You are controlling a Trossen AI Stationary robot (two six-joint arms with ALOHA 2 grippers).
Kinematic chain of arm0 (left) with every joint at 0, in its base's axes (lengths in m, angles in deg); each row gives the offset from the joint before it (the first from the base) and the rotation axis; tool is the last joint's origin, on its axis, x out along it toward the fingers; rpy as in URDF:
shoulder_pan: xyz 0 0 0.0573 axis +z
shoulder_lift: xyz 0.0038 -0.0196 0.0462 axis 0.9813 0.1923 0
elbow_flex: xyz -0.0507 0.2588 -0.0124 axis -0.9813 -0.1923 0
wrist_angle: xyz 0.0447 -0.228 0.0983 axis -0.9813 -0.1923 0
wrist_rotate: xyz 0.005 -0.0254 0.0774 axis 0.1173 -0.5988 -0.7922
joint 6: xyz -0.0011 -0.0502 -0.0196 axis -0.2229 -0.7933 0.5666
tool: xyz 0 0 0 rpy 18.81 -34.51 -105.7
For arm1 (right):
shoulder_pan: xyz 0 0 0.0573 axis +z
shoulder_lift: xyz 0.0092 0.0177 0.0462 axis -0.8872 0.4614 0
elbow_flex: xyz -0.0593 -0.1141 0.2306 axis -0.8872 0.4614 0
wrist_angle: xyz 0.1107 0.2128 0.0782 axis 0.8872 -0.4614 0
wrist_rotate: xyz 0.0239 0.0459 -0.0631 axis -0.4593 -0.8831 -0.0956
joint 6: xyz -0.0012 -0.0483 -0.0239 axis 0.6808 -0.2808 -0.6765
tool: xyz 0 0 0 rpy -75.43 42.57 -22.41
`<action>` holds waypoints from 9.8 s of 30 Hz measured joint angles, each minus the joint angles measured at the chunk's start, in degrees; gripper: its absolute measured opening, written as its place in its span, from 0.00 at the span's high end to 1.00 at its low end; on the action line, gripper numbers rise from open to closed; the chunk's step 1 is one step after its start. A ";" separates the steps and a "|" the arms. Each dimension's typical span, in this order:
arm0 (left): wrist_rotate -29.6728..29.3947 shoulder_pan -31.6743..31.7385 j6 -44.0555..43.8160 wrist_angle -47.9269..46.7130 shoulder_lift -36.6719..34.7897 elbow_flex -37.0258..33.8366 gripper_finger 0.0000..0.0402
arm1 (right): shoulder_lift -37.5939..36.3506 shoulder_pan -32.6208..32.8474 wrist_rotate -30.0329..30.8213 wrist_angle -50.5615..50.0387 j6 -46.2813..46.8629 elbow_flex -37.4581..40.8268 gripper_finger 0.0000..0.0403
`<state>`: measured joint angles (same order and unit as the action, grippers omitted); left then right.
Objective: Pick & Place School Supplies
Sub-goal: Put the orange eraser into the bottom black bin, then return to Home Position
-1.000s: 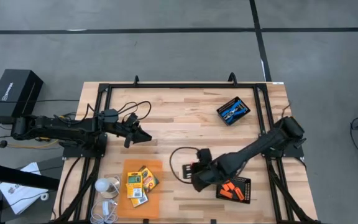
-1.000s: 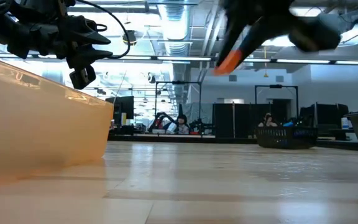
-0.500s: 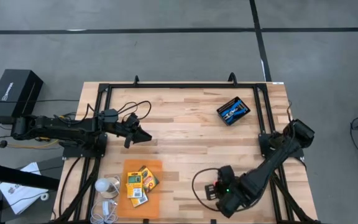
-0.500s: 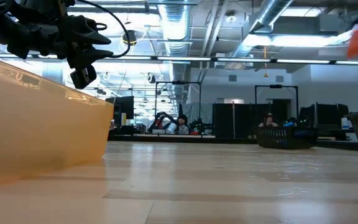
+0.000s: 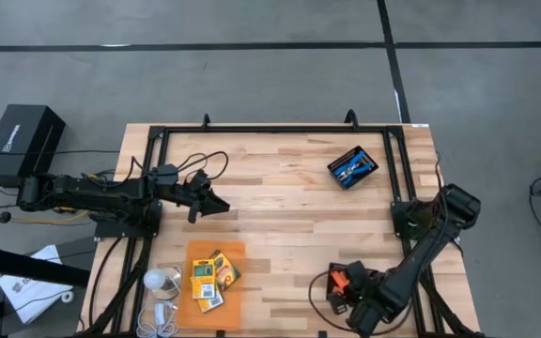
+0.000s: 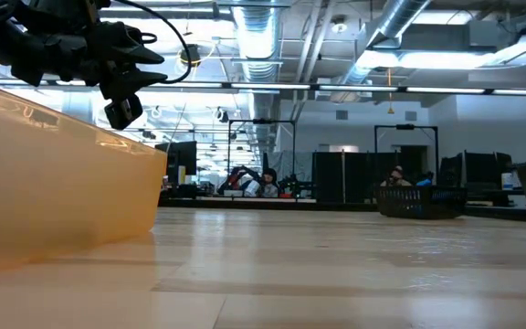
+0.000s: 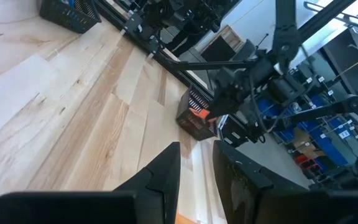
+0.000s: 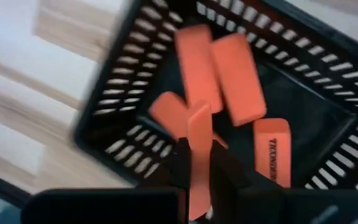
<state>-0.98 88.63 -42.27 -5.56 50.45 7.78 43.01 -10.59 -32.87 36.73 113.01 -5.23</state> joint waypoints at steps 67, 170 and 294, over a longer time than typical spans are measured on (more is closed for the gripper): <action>37.24 50.13 -16.76 14.07 -38.53 6.09 0.78 | -75.07 -5.67 -1.79 85.23 -125.05 45.15 0.47; -10.03 -0.23 23.98 -10.78 -44.68 -13.92 0.78 | -96.96 -20.21 33.61 49.37 -103.99 67.89 0.44; -11.78 -0.31 24.11 -17.76 -46.90 -13.94 0.78 | -92.63 -8.15 33.59 50.26 -104.01 67.94 0.44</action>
<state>-12.76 88.32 -18.16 -23.32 3.55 -6.16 -49.62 -18.74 0.72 86.99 9.00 62.71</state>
